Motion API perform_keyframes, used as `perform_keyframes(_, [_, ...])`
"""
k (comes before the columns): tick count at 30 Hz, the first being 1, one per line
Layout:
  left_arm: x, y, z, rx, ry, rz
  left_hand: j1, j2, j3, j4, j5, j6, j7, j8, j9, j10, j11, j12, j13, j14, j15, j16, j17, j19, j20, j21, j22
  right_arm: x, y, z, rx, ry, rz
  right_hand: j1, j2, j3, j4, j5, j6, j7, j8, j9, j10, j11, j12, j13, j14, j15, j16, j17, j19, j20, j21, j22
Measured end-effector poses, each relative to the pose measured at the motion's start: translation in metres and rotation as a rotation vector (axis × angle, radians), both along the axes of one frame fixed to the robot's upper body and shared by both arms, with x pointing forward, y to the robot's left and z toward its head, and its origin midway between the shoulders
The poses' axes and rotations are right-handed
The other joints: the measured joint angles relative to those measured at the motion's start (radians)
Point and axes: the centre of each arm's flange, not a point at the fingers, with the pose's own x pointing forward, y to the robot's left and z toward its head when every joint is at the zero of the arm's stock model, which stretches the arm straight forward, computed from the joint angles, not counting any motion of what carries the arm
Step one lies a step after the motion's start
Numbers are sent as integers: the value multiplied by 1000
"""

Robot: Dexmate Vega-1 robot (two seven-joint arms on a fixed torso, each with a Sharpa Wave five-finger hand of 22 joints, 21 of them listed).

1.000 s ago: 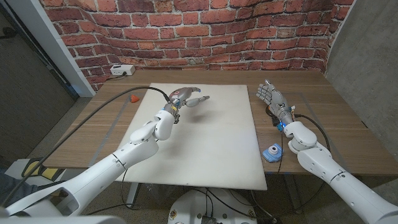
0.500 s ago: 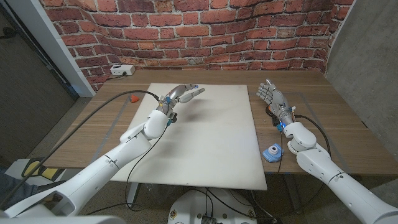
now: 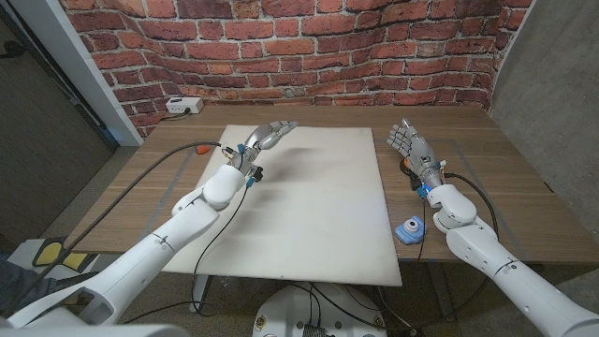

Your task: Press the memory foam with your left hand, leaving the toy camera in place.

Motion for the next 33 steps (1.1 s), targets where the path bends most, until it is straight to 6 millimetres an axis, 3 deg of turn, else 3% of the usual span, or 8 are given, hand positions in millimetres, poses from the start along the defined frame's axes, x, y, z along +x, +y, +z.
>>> perform_keyframes(12, [4, 10, -5, -156, 52, -149, -13, -13, -8, 8, -4, -54, 14, -15, 0, -42, 16, -10, 0, -32, 16, -11, 1, -20, 13, -4, 0, 2, 0, -1, 15, -3, 5, 0, 0, 0, 0, 0, 0, 0, 0, 0, 5, 5, 0, 0, 2, -2, 0, 0, 0, 0, 0, 0])
perform_keyframes(21, [8, 14, -9, -221, 104, -237, -36, -18, -22, 22, -4, -175, 25, -26, 0, -147, 57, -20, 3, -129, 46, -18, 3, -81, 16, -19, 0, 3, -1, -1, 19, -4, 9, 0, 0, 0, 0, 0, 0, 0, 0, 0, 5, 5, 0, 0, 2, -2, 0, 0, 0, 0, 0, 0])
perform_keyframes(33, [9, 16, -10, -244, 122, -267, -46, -7, -26, 26, -4, -180, 30, -26, 0, -160, 56, -20, 2, -136, 43, -18, 3, -95, 13, -19, 0, 3, -2, 0, 18, -4, 15, -4, 4, 0, 0, 0, 0, 0, 0, 0, 9, 1, 0, 0, 2, -2, 0, 0, 0, 0, 0, 0])
